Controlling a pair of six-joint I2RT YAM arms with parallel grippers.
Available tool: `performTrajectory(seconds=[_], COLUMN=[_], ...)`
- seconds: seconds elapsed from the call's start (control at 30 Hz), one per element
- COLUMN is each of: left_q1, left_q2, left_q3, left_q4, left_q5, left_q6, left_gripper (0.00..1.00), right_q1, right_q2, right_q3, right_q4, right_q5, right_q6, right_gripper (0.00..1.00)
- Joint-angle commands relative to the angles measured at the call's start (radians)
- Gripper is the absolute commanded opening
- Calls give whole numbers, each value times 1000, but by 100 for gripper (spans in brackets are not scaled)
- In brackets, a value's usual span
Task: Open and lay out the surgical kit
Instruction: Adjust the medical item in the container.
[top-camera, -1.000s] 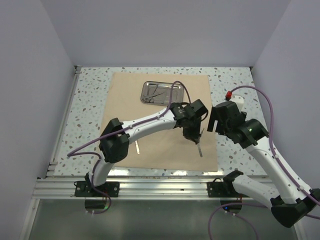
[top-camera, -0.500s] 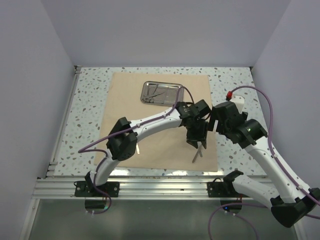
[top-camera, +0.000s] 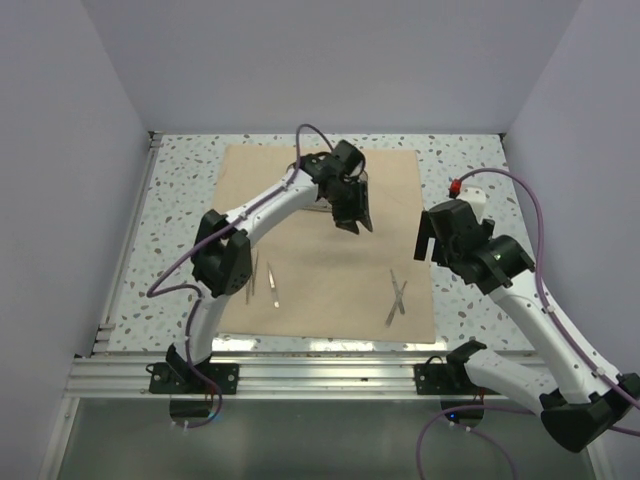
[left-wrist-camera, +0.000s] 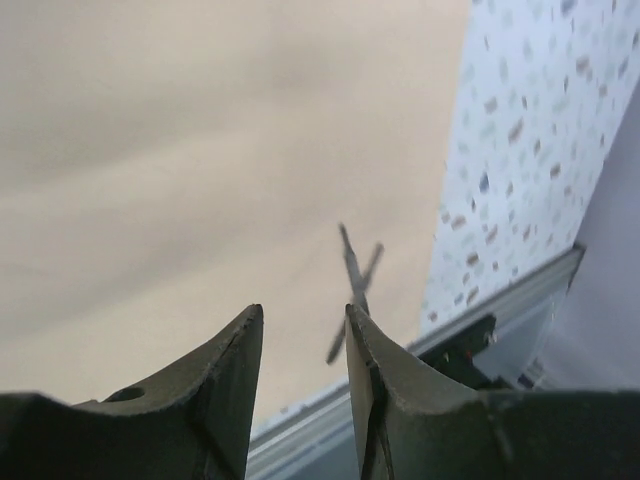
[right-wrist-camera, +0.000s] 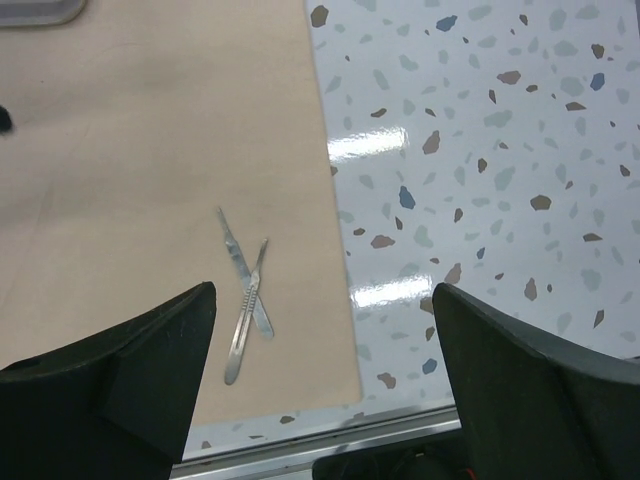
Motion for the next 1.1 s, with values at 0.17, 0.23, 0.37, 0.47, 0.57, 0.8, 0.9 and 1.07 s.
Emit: performTrajectory(seconds=[0.17, 0.23, 0.37, 0.47, 0.57, 0.8, 0.9, 1.07], left_q1=[247, 275, 288, 288, 287, 253, 253, 252], left_q2=[111, 151, 174, 197, 223, 163, 183, 174], left_q3=[270, 295, 234, 232, 208, 42, 37, 0], left_q4=[1, 28, 96, 100, 129, 300, 317, 358], left_q5=[-236, -269, -298, -324, -365, -408, -405, -385], left_q6=[284, 336, 429, 469, 485, 535, 536, 527], left_gripper=[43, 43, 49, 51, 51, 53, 53, 52], right_q1=[-2, -3, -3, -2, -2, -2, -3, -3], right_q2=[10, 13, 15, 27, 41, 63, 66, 70], right_q3=[93, 102, 110, 110, 113, 125, 117, 116], right_q4=[7, -10, -25, -28, -30, -42, -48, -73], right_q5=[-14, 5, 31, 34, 31, 29, 23, 14], right_q6=[-12, -5, 11, 28, 47, 53, 53, 65], right_gripper=[94, 94, 94, 94, 94, 94, 94, 93])
